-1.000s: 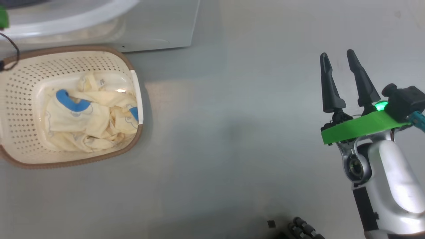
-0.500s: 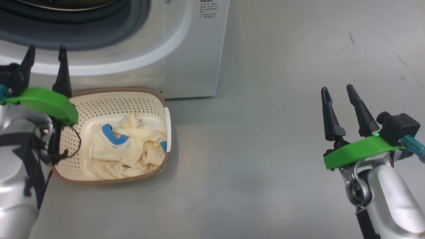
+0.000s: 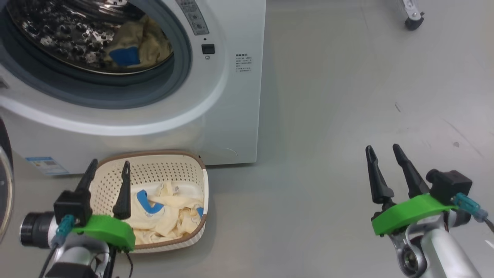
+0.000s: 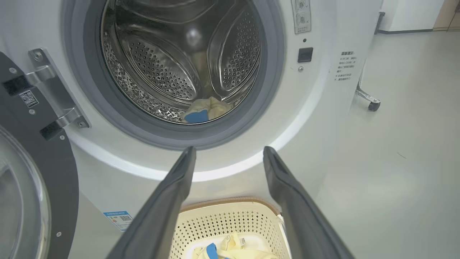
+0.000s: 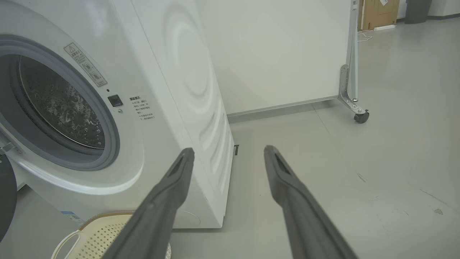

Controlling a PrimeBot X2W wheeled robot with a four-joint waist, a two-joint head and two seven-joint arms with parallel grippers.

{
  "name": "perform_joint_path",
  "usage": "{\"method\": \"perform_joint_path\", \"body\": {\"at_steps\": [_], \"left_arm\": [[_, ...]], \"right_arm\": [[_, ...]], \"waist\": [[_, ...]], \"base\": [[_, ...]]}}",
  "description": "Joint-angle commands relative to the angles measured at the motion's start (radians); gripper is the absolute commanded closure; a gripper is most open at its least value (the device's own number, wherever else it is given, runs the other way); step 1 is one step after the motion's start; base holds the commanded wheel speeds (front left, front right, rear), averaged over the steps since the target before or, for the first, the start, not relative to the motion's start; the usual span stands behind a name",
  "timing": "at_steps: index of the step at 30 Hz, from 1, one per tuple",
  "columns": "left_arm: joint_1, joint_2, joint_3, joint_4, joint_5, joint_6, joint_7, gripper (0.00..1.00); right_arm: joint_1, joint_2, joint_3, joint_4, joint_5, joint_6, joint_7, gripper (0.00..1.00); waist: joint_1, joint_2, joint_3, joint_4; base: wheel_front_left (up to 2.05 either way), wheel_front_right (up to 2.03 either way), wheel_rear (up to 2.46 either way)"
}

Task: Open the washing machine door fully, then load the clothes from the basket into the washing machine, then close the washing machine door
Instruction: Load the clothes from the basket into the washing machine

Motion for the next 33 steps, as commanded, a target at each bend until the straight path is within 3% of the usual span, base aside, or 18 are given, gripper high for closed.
{"method": "perform_joint_path", "body": {"at_steps": [1, 16, 33], "left_arm": [[-0.008, 0.022, 0.048, -0.041, 0.016, 0.015, -0.011, 0.0], [0.215, -0.159, 0.18, -0.148, 0.086, 0.052, -0.011, 0.0], [0.241, -0.24, 0.275, -0.141, 0.196, -0.015, -0.011, 0.0]], "right_arm": [[0.0, -0.002, 0.024, -0.021, -0.003, -0.003, -0.009, 0.0], [0.069, -0.001, 0.009, -0.03, -0.002, -0.003, -0.009, 0.0], [0.071, 0.01, 0.031, -0.027, 0.003, -0.003, -0.009, 0.0]], "waist": [[0.0001, -0.0001, -0.036, 0.003], [0.0001, -0.0001, -0.128, -0.009], [0.0001, -0.0001, -0.135, -0.002]], "base": [[0.0, 0.0, 0.0], [0.0, 0.0, 0.0], [0.0, 0.0, 0.0]]}}
